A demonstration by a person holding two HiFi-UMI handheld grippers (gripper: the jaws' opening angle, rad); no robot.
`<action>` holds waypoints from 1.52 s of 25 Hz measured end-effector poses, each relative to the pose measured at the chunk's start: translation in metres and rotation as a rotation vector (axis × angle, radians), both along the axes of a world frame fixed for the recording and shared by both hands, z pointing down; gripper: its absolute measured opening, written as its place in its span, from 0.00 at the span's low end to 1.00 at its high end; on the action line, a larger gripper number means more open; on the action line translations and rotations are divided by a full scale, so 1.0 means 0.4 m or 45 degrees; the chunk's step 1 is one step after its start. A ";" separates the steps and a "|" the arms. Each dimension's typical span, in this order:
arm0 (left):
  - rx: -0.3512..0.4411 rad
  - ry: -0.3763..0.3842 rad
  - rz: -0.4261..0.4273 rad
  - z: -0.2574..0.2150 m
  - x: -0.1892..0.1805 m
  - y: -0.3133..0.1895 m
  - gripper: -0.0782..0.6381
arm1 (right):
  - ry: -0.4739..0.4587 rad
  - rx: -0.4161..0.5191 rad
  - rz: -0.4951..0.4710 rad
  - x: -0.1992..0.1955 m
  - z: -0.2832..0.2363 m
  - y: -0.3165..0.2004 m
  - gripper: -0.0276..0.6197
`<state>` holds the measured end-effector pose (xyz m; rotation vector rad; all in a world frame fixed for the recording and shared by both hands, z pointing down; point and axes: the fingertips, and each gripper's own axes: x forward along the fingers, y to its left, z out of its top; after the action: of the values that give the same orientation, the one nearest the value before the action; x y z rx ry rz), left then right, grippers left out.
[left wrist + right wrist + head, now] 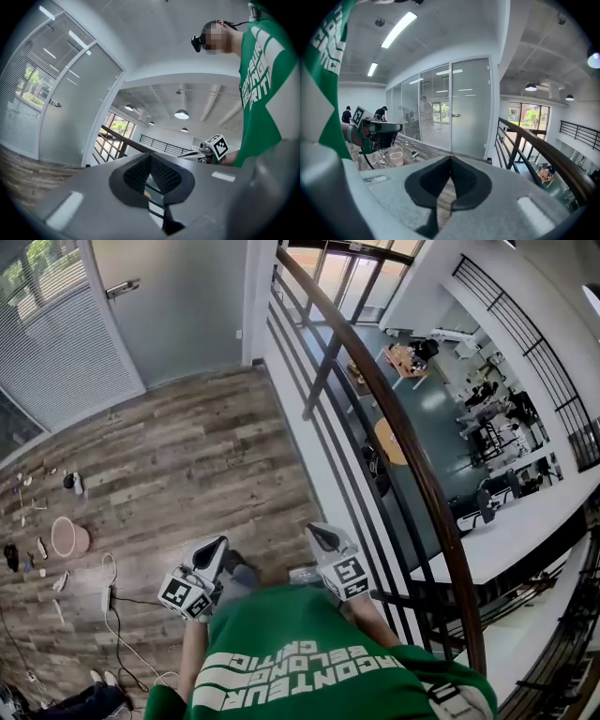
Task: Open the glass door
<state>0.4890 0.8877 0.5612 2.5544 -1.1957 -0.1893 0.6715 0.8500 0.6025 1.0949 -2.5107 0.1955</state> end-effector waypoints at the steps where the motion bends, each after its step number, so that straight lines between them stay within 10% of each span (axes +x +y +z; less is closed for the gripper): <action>1: -0.003 -0.011 0.000 0.001 -0.017 -0.021 0.13 | -0.003 0.008 0.001 -0.017 -0.007 -0.029 0.03; 14: -0.042 -0.074 0.039 0.013 -0.144 -0.240 0.13 | 0.078 0.025 0.015 -0.156 0.004 -0.236 0.03; 38: -0.055 -0.151 0.014 0.026 0.013 -0.791 0.13 | -0.029 -0.122 -0.076 -0.041 0.058 -0.861 0.03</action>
<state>0.4941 0.5714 0.5714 2.5656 -1.2133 -0.0094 0.6549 0.5054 0.6258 0.9843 -2.5224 0.3098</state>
